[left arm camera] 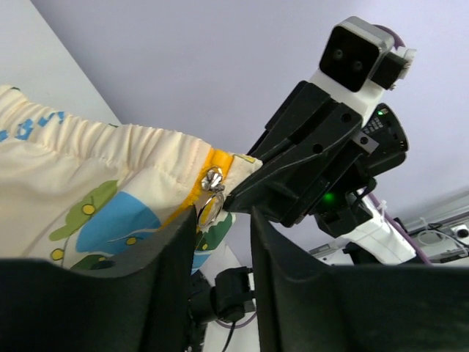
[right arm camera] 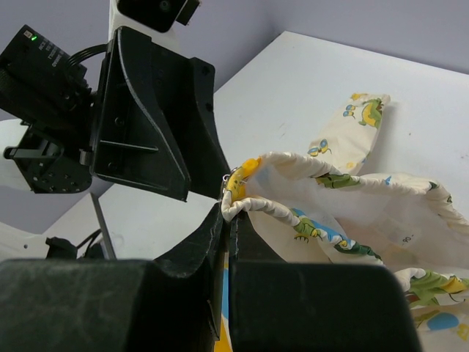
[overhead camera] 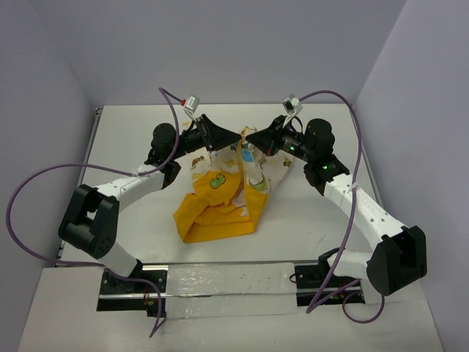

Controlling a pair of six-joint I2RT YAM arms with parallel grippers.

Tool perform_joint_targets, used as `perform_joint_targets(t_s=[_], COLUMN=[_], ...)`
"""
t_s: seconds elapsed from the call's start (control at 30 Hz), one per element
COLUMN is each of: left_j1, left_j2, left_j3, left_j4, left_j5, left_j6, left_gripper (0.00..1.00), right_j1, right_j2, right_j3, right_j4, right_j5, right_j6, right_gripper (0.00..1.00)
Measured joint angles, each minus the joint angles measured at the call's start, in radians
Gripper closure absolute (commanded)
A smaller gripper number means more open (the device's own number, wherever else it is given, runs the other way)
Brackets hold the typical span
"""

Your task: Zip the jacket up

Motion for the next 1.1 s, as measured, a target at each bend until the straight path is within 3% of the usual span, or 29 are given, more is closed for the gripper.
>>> perform_joint_targets(t_s=[0.07,0.2,1.1], left_j1=[-0.002,-0.002,0.002], left_j2=[0.000,0.000,-0.006], left_j3=[0.000,0.000,-0.095], left_j4=[0.017,0.033,0.135], left_j5=[0.003,0.006,0.006], left_j6=[-0.008,-0.020,-0.075], left_gripper=[0.79,0.99,1.00], right_j1=[0.000,0.000,0.010], right_j2=[0.000,0.000,-0.009], right_j3=[0.000,0.000,-0.002], right_j4=[0.000,0.004,-0.015], right_j5=[0.000,0.000,0.019], right_j6=[0.000,0.000,-0.033], right_gripper=[1.00,1.00,1.00])
